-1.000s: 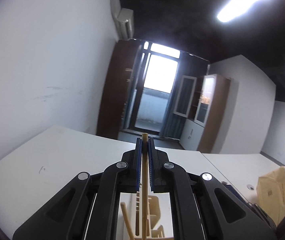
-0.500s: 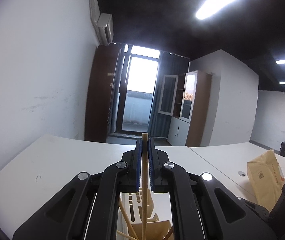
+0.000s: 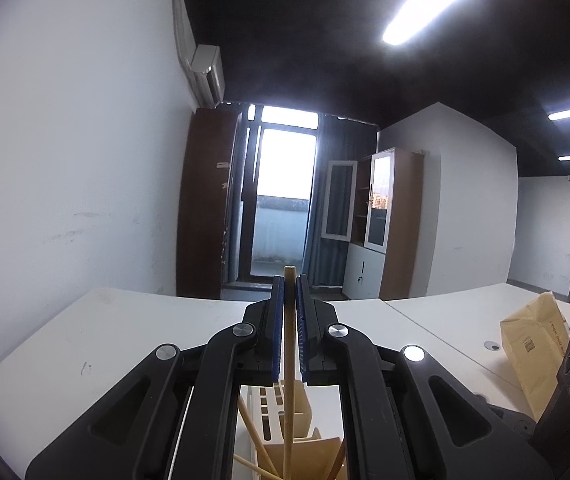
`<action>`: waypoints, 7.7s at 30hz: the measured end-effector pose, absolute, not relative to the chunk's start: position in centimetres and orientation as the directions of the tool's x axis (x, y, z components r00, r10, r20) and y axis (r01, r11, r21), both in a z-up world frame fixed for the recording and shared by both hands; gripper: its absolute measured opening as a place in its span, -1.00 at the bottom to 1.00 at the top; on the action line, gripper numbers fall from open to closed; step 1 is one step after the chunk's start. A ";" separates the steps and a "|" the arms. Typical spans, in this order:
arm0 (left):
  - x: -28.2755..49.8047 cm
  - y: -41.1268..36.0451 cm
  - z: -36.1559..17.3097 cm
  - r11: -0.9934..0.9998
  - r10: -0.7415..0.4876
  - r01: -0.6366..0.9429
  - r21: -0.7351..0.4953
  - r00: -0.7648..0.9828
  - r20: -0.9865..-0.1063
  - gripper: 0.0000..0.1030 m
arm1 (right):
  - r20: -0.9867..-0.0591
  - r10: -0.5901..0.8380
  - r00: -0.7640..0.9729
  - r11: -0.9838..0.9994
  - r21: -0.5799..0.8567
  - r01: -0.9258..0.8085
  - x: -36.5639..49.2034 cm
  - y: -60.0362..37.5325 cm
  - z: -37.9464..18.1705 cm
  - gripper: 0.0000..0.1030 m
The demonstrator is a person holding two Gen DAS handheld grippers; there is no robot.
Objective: Organize utensils
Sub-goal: 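Open both tools to drop the chopsticks into the holder, then withdraw both open tools and lower them to the chopsticks beside the holder, then close the left tool on a dark brown chopstick, then close the right tool on a dark chopstick while the left tool holds its chopstick, then lift both dark chopsticks upright and carry them above the cream holder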
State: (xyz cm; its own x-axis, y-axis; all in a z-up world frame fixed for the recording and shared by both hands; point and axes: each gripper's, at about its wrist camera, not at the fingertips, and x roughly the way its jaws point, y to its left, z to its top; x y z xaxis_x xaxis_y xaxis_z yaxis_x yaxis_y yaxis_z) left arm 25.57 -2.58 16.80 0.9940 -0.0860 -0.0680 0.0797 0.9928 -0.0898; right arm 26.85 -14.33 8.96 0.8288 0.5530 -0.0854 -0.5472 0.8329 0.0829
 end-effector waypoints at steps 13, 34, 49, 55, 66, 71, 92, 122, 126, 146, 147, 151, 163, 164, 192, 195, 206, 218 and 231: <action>23.9 -1.2 17.3 0.988 -0.067 0.050 -0.147 0.991 -0.112 0.14 | -0.021 0.549 0.836 0.832 0.114 -0.543 24.4 -15.4 10.1 -0.11; 22.5 1.1 -3.9 0.973 -0.182 0.024 -0.229 0.688 -0.702 0.85 | -0.620 0.416 0.665 0.909 0.289 -0.299 26.8 -16.1 -5.0 0.74; 23.6 -0.3 -6.6 0.986 -0.157 0.057 -0.156 0.624 -0.765 0.26 | -0.760 0.333 0.559 0.913 0.110 -0.394 27.8 -10.4 -9.5 -0.41; 23.9 -1.2 -7.3 0.995 -0.098 0.071 -0.069 0.616 -0.782 0.23 | -0.775 0.289 0.562 0.914 0.049 -0.403 27.3 -8.7 -10.1 -0.46; 23.1 -1.3 -6.6 0.994 -0.105 0.088 -0.063 0.650 -0.753 0.32 | -0.770 0.278 0.574 0.912 0.023 -0.410 25.3 -8.0 -10.4 -0.45; 23.8 -1.7 -7.3 0.995 -0.085 0.087 -0.042 0.601 -0.795 0.29 | -0.765 0.238 0.598 0.912 -0.036 -0.409 24.6 -7.4 -10.1 -0.44; 21.8 -1.2 -5.6 0.999 -0.008 0.035 0.017 0.602 -0.798 0.29 | -0.781 0.225 0.582 0.899 -0.065 -0.434 21.9 -6.9 -10.3 -0.29; 22.2 -1.8 -6.9 0.998 -0.029 0.055 0.005 0.601 -0.799 -0.43 | -0.781 0.253 0.571 0.891 -0.041 -0.451 24.7 -8.3 -9.1 -0.76; 22.6 -1.3 -6.7 0.999 -0.042 0.043 -0.020 0.600 -0.799 -0.72 | -0.771 0.285 0.569 0.904 0.019 -0.427 25.1 -8.8 -8.6 -0.77; 22.8 -1.5 -6.5 0.999 -0.021 0.050 0.011 0.607 -0.794 -0.76 | -0.770 0.262 0.582 0.900 -0.024 -0.436 25.9 -6.7 -8.2 -0.50; 22.8 -1.5 -6.5 0.999 -0.021 0.051 0.012 0.608 -0.794 -0.73 | -0.773 0.266 0.576 0.901 -0.012 -0.433 26.0 -6.8 -8.2 -0.49; 22.9 -1.8 -6.6 0.998 -0.021 0.054 0.015 0.608 -0.794 -0.68 | -0.771 0.275 0.574 0.899 -0.004 -0.437 26.0 -6.9 -8.2 -0.45; 23.1 -1.7 -6.5 0.998 -0.027 0.062 0.014 0.608 -0.793 -0.65 | -0.782 0.256 0.568 0.891 -0.037 -0.453 25.8 -7.4 -8.3 -0.56; 23.0 -1.6 -6.5 0.998 -0.028 0.062 0.012 0.608 -0.793 -0.65 | -0.782 0.254 0.569 0.893 -0.037 -0.449 25.8 -7.4 -8.2 -0.74; 18.4 2.9 3.6 0.939 -0.327 0.195 -0.284 0.766 -0.553 -0.87 | -0.311 0.625 0.716 0.780 0.281 -0.560 19.9 -15.5 5.7 -0.85; 17.3 3.1 5.5 0.933 -0.341 0.217 -0.288 0.792 -0.507 -0.87 | -0.265 0.641 0.720 0.766 0.281 -0.578 19.1 -16.0 7.0 -0.85; 14.3 2.4 11.7 0.935 -0.338 0.259 -0.241 0.857 -0.389 -0.87 | -0.151 0.663 0.733 0.737 0.300 -0.606 17.0 -17.6 7.8 -0.85; 14.1 1.3 12.3 0.934 -0.346 0.274 -0.228 0.851 -0.394 -0.87 | -0.139 0.655 0.743 0.745 0.281 -0.605 16.3 -17.9 7.9 -0.86; 12.8 1.3 15.7 0.949 -0.308 0.261 -0.177 0.884 -0.352 -0.86 | -0.146 0.643 0.752 0.757 0.271 -0.595 16.2 -17.5 9.1 -0.86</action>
